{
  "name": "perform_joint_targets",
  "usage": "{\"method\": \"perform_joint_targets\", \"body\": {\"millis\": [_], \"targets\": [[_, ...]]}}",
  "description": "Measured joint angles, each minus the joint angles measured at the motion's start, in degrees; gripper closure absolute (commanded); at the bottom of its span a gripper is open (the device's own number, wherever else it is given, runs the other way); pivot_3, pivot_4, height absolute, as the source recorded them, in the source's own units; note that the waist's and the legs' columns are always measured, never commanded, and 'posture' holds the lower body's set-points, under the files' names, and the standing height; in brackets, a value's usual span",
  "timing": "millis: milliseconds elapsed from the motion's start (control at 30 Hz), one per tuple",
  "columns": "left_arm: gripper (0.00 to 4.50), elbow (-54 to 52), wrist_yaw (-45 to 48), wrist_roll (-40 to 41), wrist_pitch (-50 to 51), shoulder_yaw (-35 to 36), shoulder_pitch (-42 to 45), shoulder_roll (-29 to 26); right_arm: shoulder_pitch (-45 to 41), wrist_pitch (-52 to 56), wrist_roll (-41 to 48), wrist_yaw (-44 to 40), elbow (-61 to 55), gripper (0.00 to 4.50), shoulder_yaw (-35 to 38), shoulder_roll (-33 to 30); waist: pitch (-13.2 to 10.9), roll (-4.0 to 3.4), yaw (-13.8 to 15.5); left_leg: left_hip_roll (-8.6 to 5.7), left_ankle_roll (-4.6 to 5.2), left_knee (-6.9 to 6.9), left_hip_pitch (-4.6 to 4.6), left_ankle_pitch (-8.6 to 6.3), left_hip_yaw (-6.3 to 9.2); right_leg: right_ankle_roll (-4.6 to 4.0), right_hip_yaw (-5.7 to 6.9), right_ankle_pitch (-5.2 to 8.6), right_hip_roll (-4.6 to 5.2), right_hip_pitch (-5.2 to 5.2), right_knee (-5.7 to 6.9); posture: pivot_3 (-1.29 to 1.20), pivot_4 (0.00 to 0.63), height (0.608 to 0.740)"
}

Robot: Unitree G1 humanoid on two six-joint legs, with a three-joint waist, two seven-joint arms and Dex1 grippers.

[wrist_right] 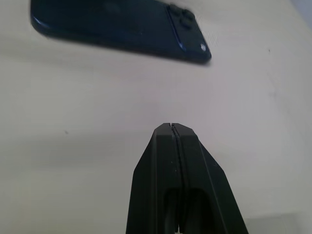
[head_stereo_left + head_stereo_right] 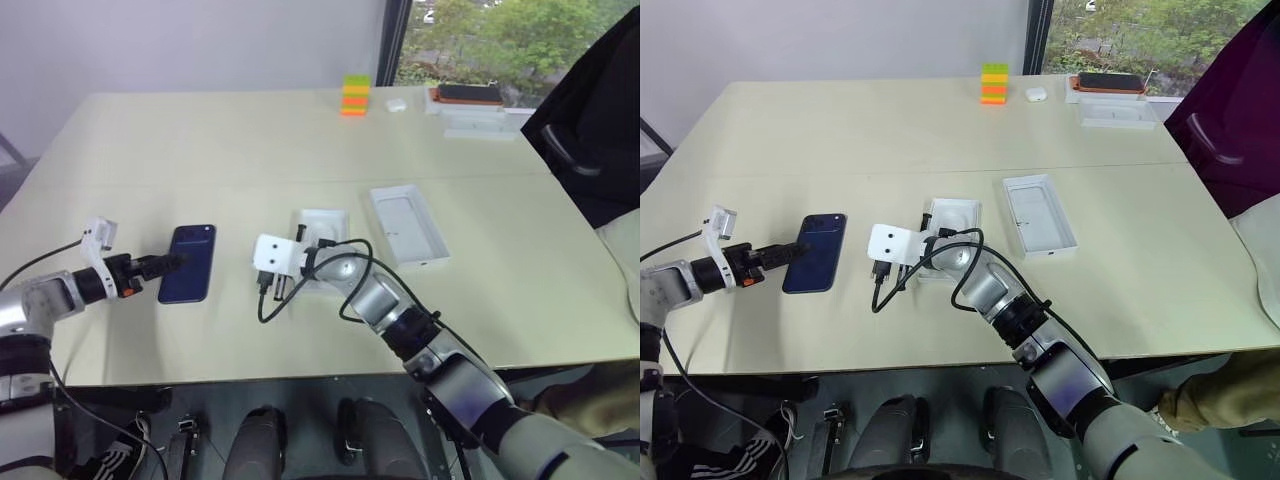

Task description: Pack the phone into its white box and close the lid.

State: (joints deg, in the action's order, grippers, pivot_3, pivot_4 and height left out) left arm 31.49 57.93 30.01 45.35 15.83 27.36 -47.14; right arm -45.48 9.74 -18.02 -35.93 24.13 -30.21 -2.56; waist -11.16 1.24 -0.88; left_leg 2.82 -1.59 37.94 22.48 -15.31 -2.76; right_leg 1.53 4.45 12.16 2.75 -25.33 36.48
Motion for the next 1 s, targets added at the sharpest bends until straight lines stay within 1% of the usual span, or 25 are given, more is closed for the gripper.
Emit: {"method": "perform_joint_targets", "body": {"millis": [200,367,567,800,1000], "targets": [[0.04,4.5,-0.1,-1.5,-2.6,-0.6,3.0,1.2,-0.6,-0.1,-3.1,2.7,2.3,4.5,-1.3,2.1,0.0,0.0,0.1,-0.01,0.0,0.0,-0.01,0.0,0.0,0.0,0.0,0.0,0.02,-0.02,0.09,0.0,0.15,0.74],[0.04,4.7,1.3,-2.6,-1.7,-1.7,4.4,2.1,-1.5,-0.1,-4.1,3.4,4.0,4.5,-1.6,3.6,0.0,-0.01,0.4,-0.07,0.0,0.02,-0.01,0.0,0.0,0.02,0.0,0.01,0.1,0.0,0.12,0.0,0.15,0.74],[0.04,5.1,3.0,-3.5,-0.9,-2.2,6.2,4.2,-2.0,0.1,-4.3,3.0,5.7,4.5,-1.5,3.6,0.0,-0.01,1.0,-0.17,0.0,0.04,0.0,0.0,0.0,0.07,0.0,0.04,0.21,0.04,0.11,0.0,0.15,0.74],[0.04,0.5,3.5,-3.5,0.2,-3.3,4.9,6.7,-2.9,0.4,-5.0,2.9,7.9,4.5,-1.7,4.0,0.1,-0.02,1.4,-0.18,0.0,0.06,-0.03,0.0,0.0,0.07,-0.01,0.04,0.25,0.09,0.11,0.0,0.15,0.74],[0.04,-3.3,3.5,-3.2,1.7,-3.3,2.9,7.1,-4.9,2.0,-5.1,2.8,11.5,4.5,-1.1,7.2,0.3,-0.05,1.2,-0.16,0.01,0.06,-0.07,0.0,0.0,0.09,-0.01,0.05,0.23,0.1,0.12,0.0,0.15,0.74]]}}
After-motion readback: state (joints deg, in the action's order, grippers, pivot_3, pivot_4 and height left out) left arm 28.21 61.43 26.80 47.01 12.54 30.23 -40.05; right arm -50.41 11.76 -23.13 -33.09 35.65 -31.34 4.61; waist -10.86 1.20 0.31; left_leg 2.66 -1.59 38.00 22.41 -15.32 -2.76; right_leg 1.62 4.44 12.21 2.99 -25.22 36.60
